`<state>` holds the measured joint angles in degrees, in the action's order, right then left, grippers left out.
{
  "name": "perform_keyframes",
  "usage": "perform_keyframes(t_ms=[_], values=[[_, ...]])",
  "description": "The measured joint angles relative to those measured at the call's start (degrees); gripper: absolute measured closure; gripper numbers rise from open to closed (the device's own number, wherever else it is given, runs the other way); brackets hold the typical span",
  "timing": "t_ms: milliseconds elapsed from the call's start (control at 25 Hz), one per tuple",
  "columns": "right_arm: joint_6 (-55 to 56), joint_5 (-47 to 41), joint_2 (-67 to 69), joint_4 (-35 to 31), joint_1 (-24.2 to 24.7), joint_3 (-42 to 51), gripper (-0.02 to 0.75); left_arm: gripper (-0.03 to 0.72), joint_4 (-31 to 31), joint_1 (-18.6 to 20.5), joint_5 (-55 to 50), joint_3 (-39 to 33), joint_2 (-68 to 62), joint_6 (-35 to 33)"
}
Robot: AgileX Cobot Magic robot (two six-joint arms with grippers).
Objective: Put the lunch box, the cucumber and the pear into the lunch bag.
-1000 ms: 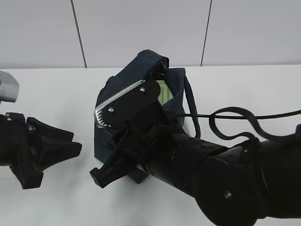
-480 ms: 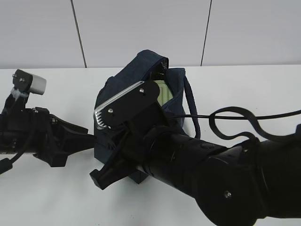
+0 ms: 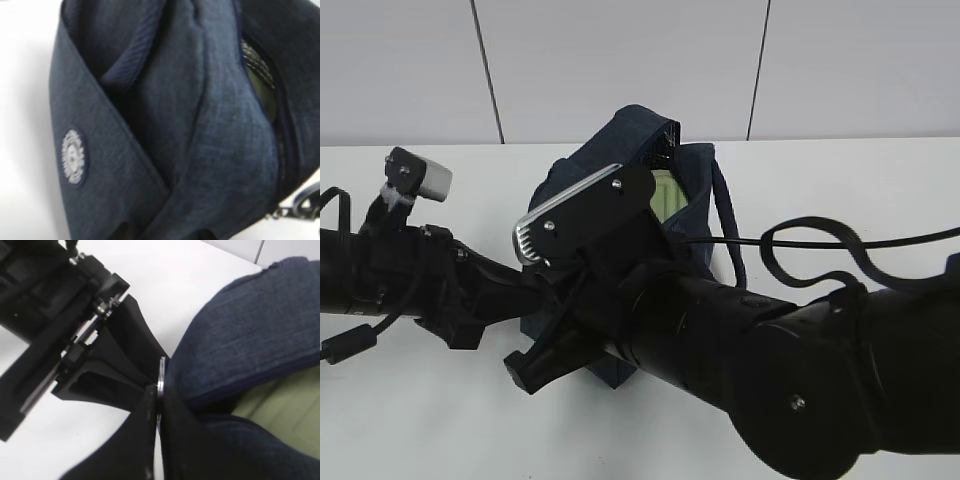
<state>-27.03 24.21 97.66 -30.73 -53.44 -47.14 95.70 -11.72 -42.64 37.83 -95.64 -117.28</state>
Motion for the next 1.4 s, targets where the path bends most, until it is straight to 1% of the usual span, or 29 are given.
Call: perform_keyframes(t_ms=[200,240,280,360,400,480,600,760,920,1160,1280,1400], values=[[0.0,-1.5,0.0,-0.3,0.0,-0.7,0.738,0.449,-0.6,-3.3,1.1,2.6,-2.1,0.0],[0.0,-1.7,0.0,-0.3,0.0,-0.7,0.738,0.466,-0.6,-3.9,1.4,2.9,-2.4,0.0],[0.0,-2.2,0.0,-0.5,0.0,-0.7,0.738,0.505,-0.6,-4.3,1.8,2.9,-2.7,0.0],[0.0,-2.3,0.0,-0.5,0.0,-0.7,0.738,0.608,-0.6,-4.5,2.9,2.9,-2.9,0.0],[0.0,-2.3,0.0,-0.6,0.0,-0.7,0.738,0.638,-0.6,-4.6,3.2,2.9,-3.0,0.0],[0.0,-2.3,0.0,-0.7,0.0,-0.7,0.738,0.663,-0.6,-4.7,3.5,2.9,-3.0,0.0],[0.0,-2.3,0.0,-1.6,0.0,-0.7,0.738,0.675,-0.6,-4.7,3.8,2.9,-3.0,0.0],[-2.2,-2.3,-0.8,-3.7,0.0,-0.7,0.738,0.682,-3.1,-4.7,4.5,2.9,-3.0,0.0],[-8.0,-2.4,-2.9,-9.0,0.0,-1.0,0.738,0.684,-3.6,-4.7,4.8,2.7,-2.9,0.0],[-19.5,-2.1,-3.9,-19.4,0.0,-4.5,0.738,0.685,-3.6,-4.7,6.7,0.9,-1.0,0.0],[-23.6,-2.1,-4.0,-22.2,0.1,-6.1,0.738,0.685,-3.6,-4.7,7.1,0.1,-0.1,0.0],[-27.2,-2.1,-4.0,-26.2,1.6,-8.2,0.738,0.686,-3.6,-4.7,7.2,-0.1,-0.1,0.0]])
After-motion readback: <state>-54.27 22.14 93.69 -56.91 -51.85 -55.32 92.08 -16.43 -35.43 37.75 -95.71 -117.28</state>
